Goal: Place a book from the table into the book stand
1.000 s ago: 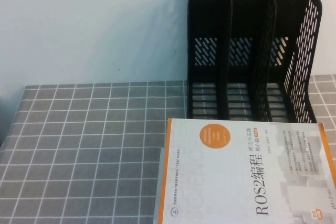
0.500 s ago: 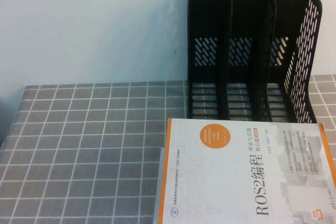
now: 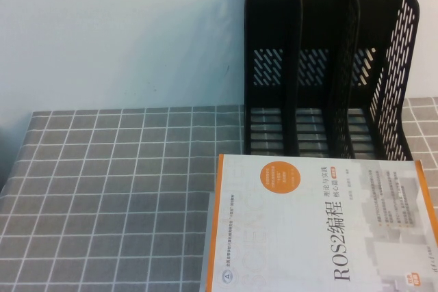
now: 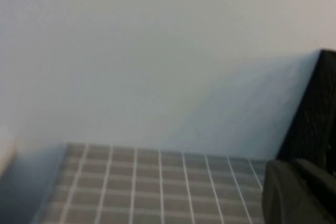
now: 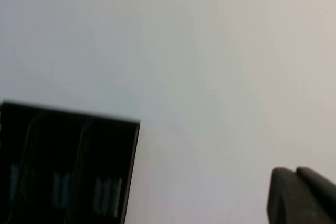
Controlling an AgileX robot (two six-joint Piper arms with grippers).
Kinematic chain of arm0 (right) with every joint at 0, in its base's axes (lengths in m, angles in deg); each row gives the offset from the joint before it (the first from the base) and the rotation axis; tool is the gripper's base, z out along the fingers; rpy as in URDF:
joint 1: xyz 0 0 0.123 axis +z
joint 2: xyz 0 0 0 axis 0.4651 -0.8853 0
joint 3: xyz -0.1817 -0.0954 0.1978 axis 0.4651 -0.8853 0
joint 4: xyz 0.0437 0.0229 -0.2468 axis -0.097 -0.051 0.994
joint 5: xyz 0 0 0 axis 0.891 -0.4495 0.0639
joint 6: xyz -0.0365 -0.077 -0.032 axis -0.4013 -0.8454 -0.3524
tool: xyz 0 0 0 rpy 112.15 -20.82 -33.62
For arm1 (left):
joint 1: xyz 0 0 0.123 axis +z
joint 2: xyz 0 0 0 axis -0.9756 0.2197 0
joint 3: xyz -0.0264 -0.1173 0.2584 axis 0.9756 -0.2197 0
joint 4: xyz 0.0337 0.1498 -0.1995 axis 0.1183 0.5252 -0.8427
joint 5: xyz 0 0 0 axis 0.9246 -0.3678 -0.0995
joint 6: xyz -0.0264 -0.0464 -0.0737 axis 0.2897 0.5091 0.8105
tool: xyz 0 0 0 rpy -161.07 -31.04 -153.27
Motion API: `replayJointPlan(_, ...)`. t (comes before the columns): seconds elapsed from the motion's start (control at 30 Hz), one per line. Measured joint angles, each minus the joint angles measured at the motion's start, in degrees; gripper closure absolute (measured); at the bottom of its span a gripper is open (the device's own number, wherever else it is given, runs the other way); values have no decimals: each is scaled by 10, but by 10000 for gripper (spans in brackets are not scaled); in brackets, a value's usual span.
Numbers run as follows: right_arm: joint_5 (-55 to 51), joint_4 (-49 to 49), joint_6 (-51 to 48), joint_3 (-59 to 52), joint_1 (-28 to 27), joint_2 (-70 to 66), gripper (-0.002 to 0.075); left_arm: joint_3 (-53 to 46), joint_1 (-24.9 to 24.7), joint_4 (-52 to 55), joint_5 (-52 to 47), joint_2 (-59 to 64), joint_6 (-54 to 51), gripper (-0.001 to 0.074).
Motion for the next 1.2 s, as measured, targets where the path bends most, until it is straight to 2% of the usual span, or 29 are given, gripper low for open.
replayJointPlan(0.17, -151, -39, 21, 66, 0, -129, 729, 28, 0, -152, -89, 118, -34, 739)
replayJointPlan(0.3, -219, -130, 13, 91, 0, -248, 729, 32, 0, -326, -115, 212, -196, 739)
replayJointPlan(0.47, -248, -274, -114, 93, 0, -410, 729, 34, 0, -570, -189, 324, -457, 739)
replayJointPlan(0.6, -244, -376, -230, 94, 0, -521, 729, 34, 0, -710, -223, 399, -568, 739)
replayJointPlan(0.77, -239, -454, -320, 95, 0, -609, 729, 41, 0, -757, -227, 445, -600, 739)
replayJointPlan(1.07, -228, -479, -337, 101, 20, -654, 729, 41, 0, -760, -252, 473, -613, 736)
replayJointPlan(1.13, -225, -484, -337, 101, 36, -654, 729, 41, 0, -768, -262, 479, -618, 721)
replayJointPlan(1.2, -223, -487, -337, 101, 58, -655, 729, 41, 0, -782, -277, 487, -619, 671)
